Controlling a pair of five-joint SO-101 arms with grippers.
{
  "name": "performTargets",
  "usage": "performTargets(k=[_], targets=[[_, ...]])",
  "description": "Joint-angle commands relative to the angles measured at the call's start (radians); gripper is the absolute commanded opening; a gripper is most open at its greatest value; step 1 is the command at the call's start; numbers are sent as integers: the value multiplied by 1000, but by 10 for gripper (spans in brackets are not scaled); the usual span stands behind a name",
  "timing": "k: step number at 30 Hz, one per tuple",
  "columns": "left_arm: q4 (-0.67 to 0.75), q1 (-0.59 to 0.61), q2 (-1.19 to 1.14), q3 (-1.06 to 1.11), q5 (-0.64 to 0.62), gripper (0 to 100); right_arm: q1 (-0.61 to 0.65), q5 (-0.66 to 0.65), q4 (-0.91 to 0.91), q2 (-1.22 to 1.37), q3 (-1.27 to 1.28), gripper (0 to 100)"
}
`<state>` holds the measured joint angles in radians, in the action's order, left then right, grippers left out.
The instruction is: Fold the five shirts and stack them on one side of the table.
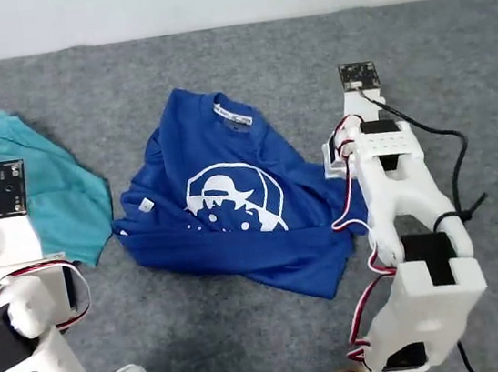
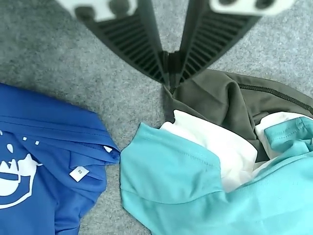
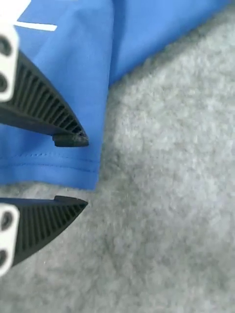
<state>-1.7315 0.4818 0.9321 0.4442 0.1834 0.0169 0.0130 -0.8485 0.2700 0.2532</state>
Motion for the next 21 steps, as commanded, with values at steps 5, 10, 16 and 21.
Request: performTargets(k=[5,10,16,21], targets=[[9,-6,12,2,-11,5,10,3,-33,107,-140,166],[9,-6,12,2,-11,5,19,3,-173,130,-262,13],[9,-6,12,1,-11,5,12,-28,-311,90,-356,10],[11,-11,12,-7,-11,5,-54,-84,-380,-1,-414,9]])
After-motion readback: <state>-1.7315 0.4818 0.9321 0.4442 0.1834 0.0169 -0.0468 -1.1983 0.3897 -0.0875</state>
